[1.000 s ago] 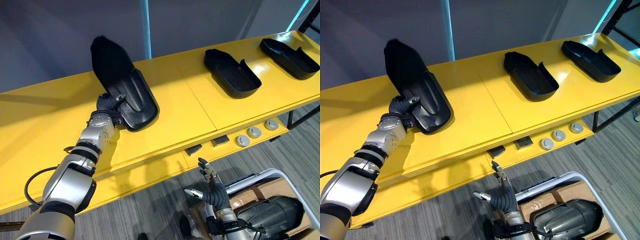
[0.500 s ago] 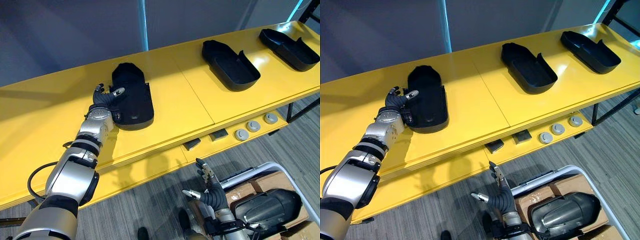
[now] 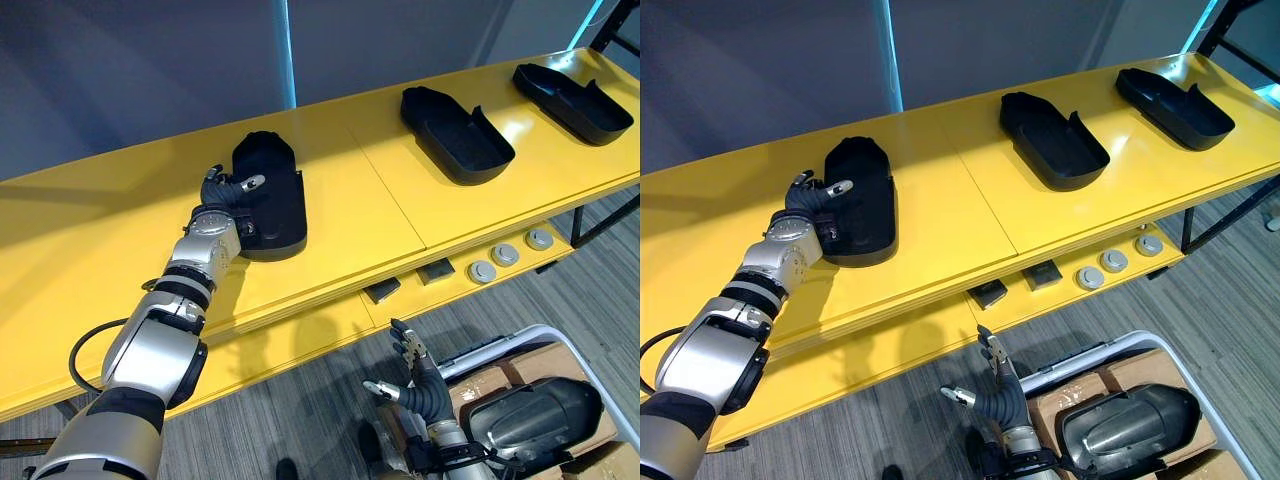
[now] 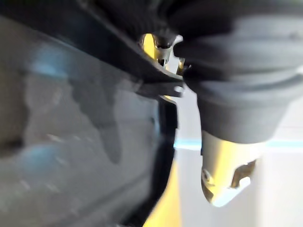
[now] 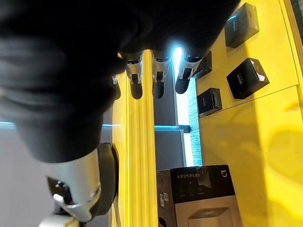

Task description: Walk over and take plastic housings, then place them on the shelf

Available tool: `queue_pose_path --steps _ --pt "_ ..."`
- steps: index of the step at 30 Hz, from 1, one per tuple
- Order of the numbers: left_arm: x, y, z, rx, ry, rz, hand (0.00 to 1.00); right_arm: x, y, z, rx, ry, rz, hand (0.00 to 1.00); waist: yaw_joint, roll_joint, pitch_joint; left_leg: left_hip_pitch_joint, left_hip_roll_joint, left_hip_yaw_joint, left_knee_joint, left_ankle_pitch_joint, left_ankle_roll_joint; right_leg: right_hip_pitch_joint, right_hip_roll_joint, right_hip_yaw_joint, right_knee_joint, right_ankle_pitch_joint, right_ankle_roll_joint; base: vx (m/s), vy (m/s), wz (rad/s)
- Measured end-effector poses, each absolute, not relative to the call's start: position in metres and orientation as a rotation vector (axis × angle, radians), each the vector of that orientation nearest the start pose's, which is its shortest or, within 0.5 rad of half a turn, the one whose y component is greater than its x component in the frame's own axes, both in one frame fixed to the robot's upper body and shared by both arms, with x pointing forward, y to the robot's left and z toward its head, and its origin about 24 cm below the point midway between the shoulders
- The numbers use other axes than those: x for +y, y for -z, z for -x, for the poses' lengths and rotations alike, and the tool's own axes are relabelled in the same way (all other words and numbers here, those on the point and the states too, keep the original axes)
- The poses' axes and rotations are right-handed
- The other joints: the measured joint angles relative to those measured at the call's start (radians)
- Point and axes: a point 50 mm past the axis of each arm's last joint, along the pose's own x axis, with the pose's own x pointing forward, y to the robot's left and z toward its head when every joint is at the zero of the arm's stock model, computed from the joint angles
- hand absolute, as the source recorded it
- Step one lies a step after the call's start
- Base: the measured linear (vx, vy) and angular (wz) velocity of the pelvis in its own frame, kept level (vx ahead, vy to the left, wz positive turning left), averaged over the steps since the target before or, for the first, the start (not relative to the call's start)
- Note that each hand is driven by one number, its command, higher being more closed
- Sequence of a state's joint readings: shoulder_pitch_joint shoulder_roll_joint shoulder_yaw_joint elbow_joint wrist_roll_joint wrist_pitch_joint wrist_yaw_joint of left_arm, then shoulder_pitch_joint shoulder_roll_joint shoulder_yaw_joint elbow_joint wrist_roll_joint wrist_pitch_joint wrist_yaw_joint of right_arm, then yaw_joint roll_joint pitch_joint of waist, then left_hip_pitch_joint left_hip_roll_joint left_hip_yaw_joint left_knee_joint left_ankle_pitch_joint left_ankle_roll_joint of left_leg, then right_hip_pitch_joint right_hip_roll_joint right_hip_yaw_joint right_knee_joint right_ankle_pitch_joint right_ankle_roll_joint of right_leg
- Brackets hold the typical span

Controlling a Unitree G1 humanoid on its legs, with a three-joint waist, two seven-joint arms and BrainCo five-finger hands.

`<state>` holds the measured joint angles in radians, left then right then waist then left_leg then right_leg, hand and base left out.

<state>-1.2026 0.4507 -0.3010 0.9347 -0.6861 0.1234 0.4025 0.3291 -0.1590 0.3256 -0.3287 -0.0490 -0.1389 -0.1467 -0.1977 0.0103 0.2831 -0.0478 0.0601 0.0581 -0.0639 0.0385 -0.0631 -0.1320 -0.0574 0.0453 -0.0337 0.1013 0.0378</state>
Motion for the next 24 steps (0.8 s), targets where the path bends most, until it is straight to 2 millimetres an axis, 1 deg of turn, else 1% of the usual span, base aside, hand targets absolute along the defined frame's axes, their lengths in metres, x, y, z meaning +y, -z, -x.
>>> queue_pose_path --steps 2,4,7,8,9,10,12,13,14,15,17,18,19,20,21,22,24 --pt "0.177 -0.245 -0.415 -0.163 -0.241 0.117 0.0 -0.118 -0.059 -0.184 -0.145 -0.125 0.097 0.0 0.011 0.0 0.0 0.01 0.001 -0.003 0.0 0.0 0.0 0.017 0.0 -0.005 -0.009 0.0 0.001 0.04 0.02 0.05" --pt "0.173 -0.244 -0.41 -0.215 -0.211 0.144 0.0 -0.119 -0.061 -0.185 -0.155 -0.124 0.115 0.0 0.022 0.0 -0.004 0.028 0.003 -0.006 0.0 0.0 0.0 0.04 0.001 -0.011 -0.013 0.0 0.001 0.06 0.014 0.1" --pt "0.182 -0.236 -0.406 -0.222 -0.237 0.18 0.0 -0.121 -0.067 -0.192 -0.193 -0.118 0.141 0.0 0.037 0.0 -0.029 0.032 0.006 -0.027 0.001 0.001 0.0 0.06 0.003 -0.034 -0.023 0.0 0.0 0.04 0.01 0.2" --pt "0.188 -0.228 -0.404 -0.213 -0.255 0.189 0.0 -0.123 -0.069 -0.195 -0.203 -0.112 0.151 0.0 0.05 0.001 -0.042 0.032 0.006 -0.029 0.001 0.001 -0.001 0.061 0.003 -0.035 -0.023 0.0 0.0 0.02 0.01 0.12" --pt "0.194 -0.219 -0.399 -0.207 -0.266 0.202 0.0 -0.125 -0.072 -0.198 -0.219 -0.113 0.167 0.0 0.056 0.0 -0.054 0.032 0.006 -0.037 0.001 0.002 -0.002 0.065 0.003 -0.043 -0.023 -0.001 0.0 0.02 0.012 0.13" --pt "0.196 -0.214 -0.396 -0.206 -0.267 0.206 0.0 -0.126 -0.072 -0.2 -0.224 -0.111 0.176 0.0 0.059 0.0 -0.06 0.032 0.006 -0.041 0.001 0.002 -0.002 0.067 0.003 -0.051 -0.023 -0.001 0.0 0.02 0.016 0.2" --pt "0.201 -0.194 -0.382 -0.204 -0.281 0.23 0.0 -0.127 -0.075 -0.21 -0.246 -0.088 0.227 0.0 0.073 0.0 -0.078 0.033 0.003 -0.06 0.001 0.006 -0.002 0.077 -0.001 -0.068 -0.023 -0.002 0.0 0.01 0.024 0.25" --pt "0.202 -0.189 -0.377 -0.208 -0.285 0.247 0.0 -0.128 -0.077 -0.212 -0.255 -0.082 0.23 0.0 0.077 0.0 -0.081 0.033 0.002 -0.065 0.001 0.008 -0.003 0.081 -0.002 -0.074 -0.023 -0.003 0.001 0.0 0.037 0.26" --pt "0.201 -0.179 -0.363 -0.227 -0.3 0.286 0.0 -0.128 -0.082 -0.216 -0.278 -0.065 0.229 1.0 0.086 0.0 -0.092 0.034 -0.003 -0.072 -0.003 0.013 -0.003 0.084 -0.002 -0.087 -0.023 -0.003 0.001 0.0 0.03 0.19" --pt "0.2 -0.174 -0.355 -0.239 -0.305 0.306 0.0 -0.128 -0.085 -0.218 -0.292 -0.059 0.229 1.0 0.093 0.001 -0.099 0.034 -0.004 -0.075 -0.006 0.016 -0.003 0.084 -0.002 -0.089 -0.023 -0.004 0.001 0.01 0.035 0.18" --pt "0.187 -0.15 -0.313 -0.292 -0.316 0.36 0.0 -0.129 -0.098 -0.23 -0.354 -0.028 0.228 1.0 0.117 0.002 -0.128 0.033 -0.007 -0.091 -0.021 0.025 -0.003 0.085 -0.005 -0.105 -0.023 -0.007 0.005 0.01 0.026 0.21" --pt "0.183 -0.145 -0.302 -0.302 -0.314 0.38 0.0 -0.128 -0.101 -0.235 -0.366 -0.021 0.224 1.0 0.12 0.001 -0.134 0.032 -0.008 -0.096 -0.022 0.026 -0.002 0.085 -0.007 -0.113 -0.022 -0.008 0.005 0.0 0.024 0.25" --pt "0.175 -0.135 -0.281 -0.307 -0.319 0.41 0.0 -0.126 -0.105 -0.244 -0.385 -0.014 0.222 1.0 0.133 0.001 -0.138 0.028 -0.01 -0.104 -0.023 0.028 -0.001 0.085 -0.01 -0.119 -0.021 -0.01 0.007 -0.02 0.023 0.22" --pt "0.17 -0.13 -0.268 -0.313 -0.327 0.41 0.0 -0.124 -0.107 -0.25 -0.395 -0.008 0.214 1.0 0.142 0.003 -0.139 0.023 -0.012 -0.111 -0.026 0.029 -0.001 0.084 -0.012 -0.126 -0.02 -0.011 0.008 -0.04 0.02 0.29" --pt "0.166 -0.128 -0.256 -0.327 -0.331 0.408 0.0 -0.122 -0.109 -0.255 -0.401 -0.003 0.205 1.0 0.148 0.004 -0.142 0.011 -0.013 -0.119 -0.026 0.029 -0.001 0.079 -0.014 -0.14 -0.02 -0.013 0.008 -0.06 0.015 0.33" --pt "0.161 -0.128 -0.243 -0.352 -0.325 0.402 0.0 -0.12 -0.11 -0.259 -0.406 -0.003 0.199 1.0 0.163 0.005 -0.145 -0.006 -0.013 -0.121 -0.027 0.029 -0.001 0.065 -0.016 -0.146 -0.018 -0.018 0.011 -0.06 0.009 0.31" --pt "0.155 -0.131 -0.221 -0.424 -0.311 0.329 0.0 -0.112 -0.11 -0.265 -0.411 -0.022 0.186 1.0 0.182 0.008 -0.147 -0.044 -0.017 -0.142 -0.027 0.047 -0.003 0.039 -0.021 -0.173 -0.017 -0.017 0.011 -0.05 0.002 0.35"
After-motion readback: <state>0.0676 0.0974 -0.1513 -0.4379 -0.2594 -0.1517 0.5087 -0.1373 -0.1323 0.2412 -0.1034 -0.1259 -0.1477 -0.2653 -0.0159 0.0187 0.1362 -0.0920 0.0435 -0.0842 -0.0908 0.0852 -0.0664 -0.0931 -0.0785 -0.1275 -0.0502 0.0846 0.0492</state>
